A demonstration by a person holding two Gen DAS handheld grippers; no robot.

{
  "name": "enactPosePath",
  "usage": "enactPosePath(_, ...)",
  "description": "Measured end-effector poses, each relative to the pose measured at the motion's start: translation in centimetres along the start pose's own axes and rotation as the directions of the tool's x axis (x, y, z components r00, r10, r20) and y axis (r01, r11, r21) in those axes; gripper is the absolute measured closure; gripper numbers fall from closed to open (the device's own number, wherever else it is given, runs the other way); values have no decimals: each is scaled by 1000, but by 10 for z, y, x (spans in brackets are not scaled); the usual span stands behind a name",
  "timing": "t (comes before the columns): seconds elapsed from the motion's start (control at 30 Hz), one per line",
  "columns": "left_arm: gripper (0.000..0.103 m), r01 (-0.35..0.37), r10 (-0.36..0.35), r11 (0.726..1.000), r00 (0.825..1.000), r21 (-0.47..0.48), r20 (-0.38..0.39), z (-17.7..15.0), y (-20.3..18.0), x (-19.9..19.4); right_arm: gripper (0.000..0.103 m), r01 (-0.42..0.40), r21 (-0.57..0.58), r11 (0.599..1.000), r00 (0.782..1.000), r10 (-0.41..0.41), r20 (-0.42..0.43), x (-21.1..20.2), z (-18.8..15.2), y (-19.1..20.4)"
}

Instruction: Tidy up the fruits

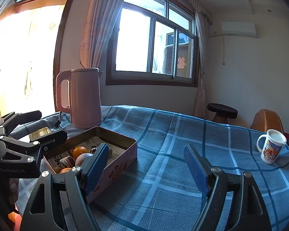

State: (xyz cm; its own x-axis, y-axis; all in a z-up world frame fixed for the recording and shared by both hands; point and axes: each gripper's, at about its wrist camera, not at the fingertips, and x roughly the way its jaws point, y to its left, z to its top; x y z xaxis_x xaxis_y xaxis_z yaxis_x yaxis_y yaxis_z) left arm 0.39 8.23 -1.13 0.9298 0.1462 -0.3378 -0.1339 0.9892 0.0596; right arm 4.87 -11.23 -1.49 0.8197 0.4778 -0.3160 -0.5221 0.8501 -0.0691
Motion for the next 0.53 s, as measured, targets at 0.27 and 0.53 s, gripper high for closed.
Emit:
enactPosePath(0.27, 0, -9, 9, 1000, 1000, 9, 10, 0, -2, -1, 22, 3, -4, 1000, 1000, -3, -5, -1, -3, -1)
enactPosePath(0.53, 0, 4, -4, 1000, 1000, 21, 9, -1, -5, -2, 22, 25, 6, 1000, 999, -24, -21, -2, -7, -12)
